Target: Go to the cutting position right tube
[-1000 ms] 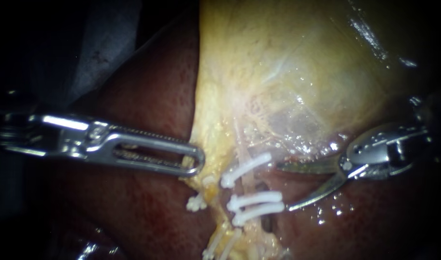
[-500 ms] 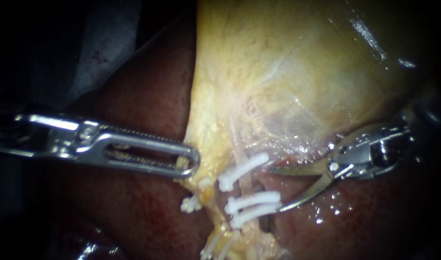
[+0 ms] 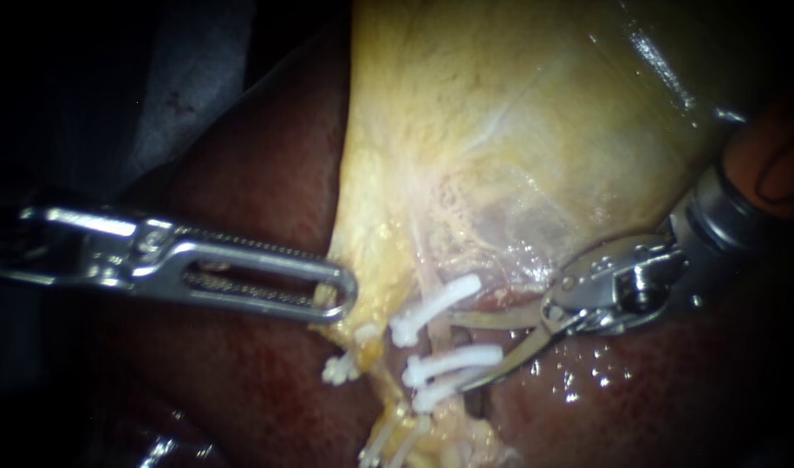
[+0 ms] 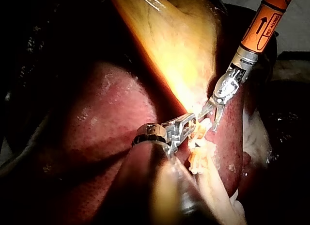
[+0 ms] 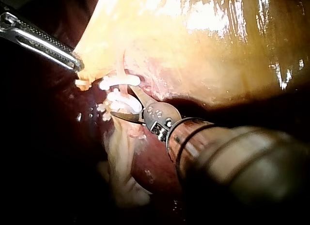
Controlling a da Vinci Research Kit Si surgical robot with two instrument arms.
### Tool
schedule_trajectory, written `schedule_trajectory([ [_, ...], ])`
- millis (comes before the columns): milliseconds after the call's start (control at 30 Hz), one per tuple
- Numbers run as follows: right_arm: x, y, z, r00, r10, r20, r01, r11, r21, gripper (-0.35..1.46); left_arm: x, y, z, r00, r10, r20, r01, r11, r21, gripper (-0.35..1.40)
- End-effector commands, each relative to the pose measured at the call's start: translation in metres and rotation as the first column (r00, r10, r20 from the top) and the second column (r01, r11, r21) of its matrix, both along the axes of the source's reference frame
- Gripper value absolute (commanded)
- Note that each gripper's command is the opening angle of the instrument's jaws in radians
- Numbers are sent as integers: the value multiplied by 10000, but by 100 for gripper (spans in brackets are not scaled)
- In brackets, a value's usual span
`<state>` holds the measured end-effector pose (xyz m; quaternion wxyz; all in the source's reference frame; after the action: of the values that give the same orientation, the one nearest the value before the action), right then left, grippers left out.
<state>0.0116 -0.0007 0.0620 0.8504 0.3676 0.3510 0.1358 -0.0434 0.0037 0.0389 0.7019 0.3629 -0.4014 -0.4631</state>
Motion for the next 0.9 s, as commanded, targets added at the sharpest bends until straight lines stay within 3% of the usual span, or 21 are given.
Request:
schedule_trajectory([
  [33,1,0,0,10000,9,5,-9,10000,-11,79,0,0,0,10000,4,0,-4,10000,-3,-35],
  [900,31,6,7,9999,91,75,-92,9999,68,51,0,-1,-1,10000,3,-1,-3,10000,-3,-35],
])
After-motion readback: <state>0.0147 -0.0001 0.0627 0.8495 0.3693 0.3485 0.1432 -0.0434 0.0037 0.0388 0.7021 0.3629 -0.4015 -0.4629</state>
